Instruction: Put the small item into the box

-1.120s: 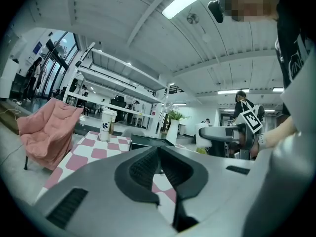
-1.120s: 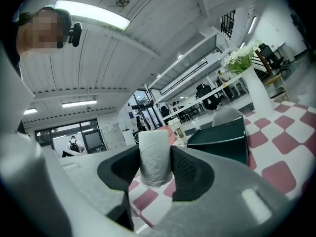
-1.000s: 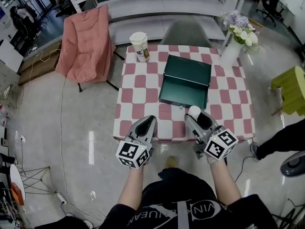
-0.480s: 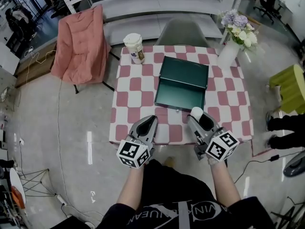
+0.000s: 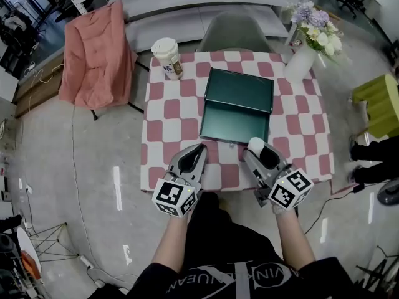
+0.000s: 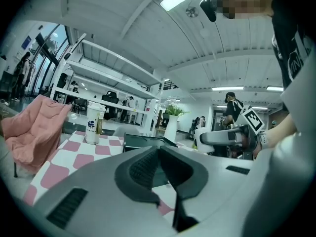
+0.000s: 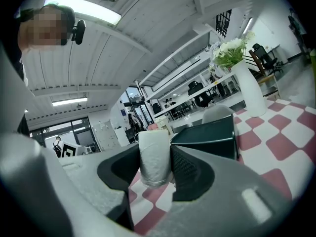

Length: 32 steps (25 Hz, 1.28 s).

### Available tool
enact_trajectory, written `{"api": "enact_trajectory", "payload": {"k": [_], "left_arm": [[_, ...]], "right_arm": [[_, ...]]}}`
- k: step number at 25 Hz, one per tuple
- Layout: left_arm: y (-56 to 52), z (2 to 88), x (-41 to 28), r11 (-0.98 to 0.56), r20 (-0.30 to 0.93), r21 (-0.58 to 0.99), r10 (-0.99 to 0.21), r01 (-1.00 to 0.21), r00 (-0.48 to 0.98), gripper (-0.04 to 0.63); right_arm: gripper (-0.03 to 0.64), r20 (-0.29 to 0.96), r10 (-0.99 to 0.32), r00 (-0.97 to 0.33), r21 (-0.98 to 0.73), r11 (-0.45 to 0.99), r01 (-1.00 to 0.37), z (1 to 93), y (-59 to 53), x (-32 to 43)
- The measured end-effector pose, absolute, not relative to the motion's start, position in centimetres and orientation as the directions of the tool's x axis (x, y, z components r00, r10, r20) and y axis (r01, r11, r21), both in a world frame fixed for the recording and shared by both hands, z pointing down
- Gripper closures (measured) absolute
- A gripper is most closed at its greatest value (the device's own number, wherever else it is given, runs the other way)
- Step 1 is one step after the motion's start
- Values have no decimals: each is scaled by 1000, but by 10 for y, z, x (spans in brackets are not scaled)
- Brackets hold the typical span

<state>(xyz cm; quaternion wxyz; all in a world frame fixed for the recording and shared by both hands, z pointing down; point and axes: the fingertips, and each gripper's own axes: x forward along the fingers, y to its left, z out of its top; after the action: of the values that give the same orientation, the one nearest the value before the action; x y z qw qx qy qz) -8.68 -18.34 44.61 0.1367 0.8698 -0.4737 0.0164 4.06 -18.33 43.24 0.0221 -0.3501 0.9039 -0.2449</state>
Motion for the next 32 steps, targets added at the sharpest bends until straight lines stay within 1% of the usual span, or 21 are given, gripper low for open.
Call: {"api": "enact_trajectory", "payload": {"k": [6, 16, 20, 25, 32], "left_arm": [[-206, 450, -86, -549, 169, 203, -796, -811, 581, 575], [-231, 461, -92, -565, 194, 196, -779, -802, 596, 575], [-237, 463, -96, -562, 209, 180, -780, -807, 590, 575], [-246, 468, -106, -535, 218, 233, -785, -812, 580, 575], [-254, 476, -110, -540, 237, 209, -781, -816, 578, 575]], "right_arm": [[430, 176, -639, -749, -431, 633, -643, 439, -200, 29], [430, 278, -639, -717, -367, 620, -694, 452, -224, 20], [430, 334, -630, -701, -318, 624, -713, 458, -232, 17], [430, 412, -629, -659, -247, 619, -746, 466, -244, 15], [430, 533, -593, -603, -146, 638, -756, 482, -256, 10]]}}
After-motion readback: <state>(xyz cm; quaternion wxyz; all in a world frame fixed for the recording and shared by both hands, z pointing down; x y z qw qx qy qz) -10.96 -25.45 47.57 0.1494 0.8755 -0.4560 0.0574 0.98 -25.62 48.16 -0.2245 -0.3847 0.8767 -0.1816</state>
